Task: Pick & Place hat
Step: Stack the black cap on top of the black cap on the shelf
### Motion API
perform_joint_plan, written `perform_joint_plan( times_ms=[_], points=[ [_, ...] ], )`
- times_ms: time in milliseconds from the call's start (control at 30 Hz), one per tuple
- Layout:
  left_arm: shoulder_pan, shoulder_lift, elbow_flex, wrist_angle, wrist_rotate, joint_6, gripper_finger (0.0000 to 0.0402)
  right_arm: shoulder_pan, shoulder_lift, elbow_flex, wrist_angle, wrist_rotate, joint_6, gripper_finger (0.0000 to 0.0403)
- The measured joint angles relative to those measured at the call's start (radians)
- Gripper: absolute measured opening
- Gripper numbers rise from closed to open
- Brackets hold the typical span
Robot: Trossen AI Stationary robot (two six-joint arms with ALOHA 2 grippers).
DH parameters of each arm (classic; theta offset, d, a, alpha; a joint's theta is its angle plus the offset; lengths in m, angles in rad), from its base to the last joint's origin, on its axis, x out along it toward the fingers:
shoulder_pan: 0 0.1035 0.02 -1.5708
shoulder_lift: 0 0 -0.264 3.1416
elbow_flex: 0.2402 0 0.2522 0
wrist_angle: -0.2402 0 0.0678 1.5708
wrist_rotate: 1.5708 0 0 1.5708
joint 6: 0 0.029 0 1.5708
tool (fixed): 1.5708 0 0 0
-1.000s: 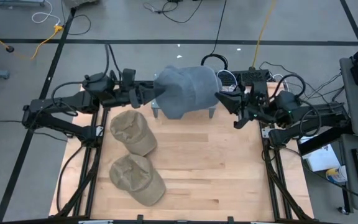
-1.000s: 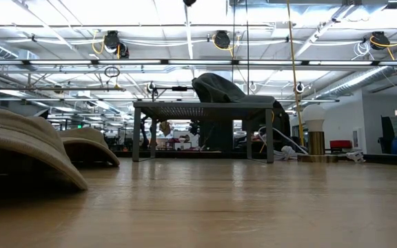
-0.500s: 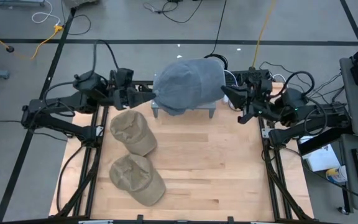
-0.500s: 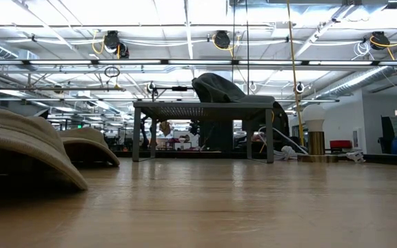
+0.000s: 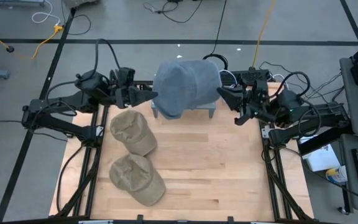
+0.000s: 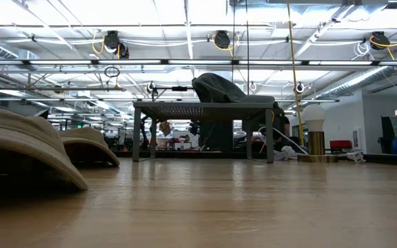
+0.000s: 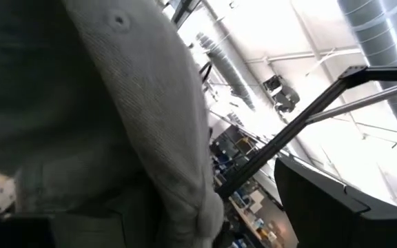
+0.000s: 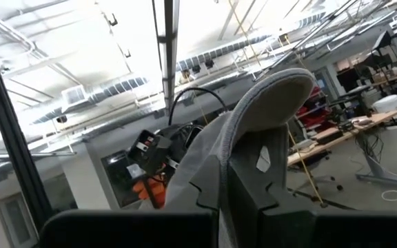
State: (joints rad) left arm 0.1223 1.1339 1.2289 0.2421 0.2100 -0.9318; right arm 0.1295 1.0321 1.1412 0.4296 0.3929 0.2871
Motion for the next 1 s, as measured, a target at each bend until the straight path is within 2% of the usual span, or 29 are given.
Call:
perform_joint_plan(
  times_ms=[267,600,733,1000],
  points=[
    [0.004,-0.002,0.0,0.14,0.021,0.065,0.0269,0.0,0.0,0.0,0.001,0.024,0.0,0.0003],
    [0.004,0.016,0.0,0.117,0.002,0.076,0.0264,0.0,0.012,0.0,0.001,0.025,0.0,0.0003],
    [0.009,0.031,0.001,0.119,-0.019,0.039,0.022,0.0,0.016,0.0,0.004,0.025,0.0,0.0003],
    [0.029,0.032,0.0,0.128,-0.008,-0.047,0.0074,0.0,0.016,0.0,0.008,0.025,-0.002,0.0003]
  ],
)
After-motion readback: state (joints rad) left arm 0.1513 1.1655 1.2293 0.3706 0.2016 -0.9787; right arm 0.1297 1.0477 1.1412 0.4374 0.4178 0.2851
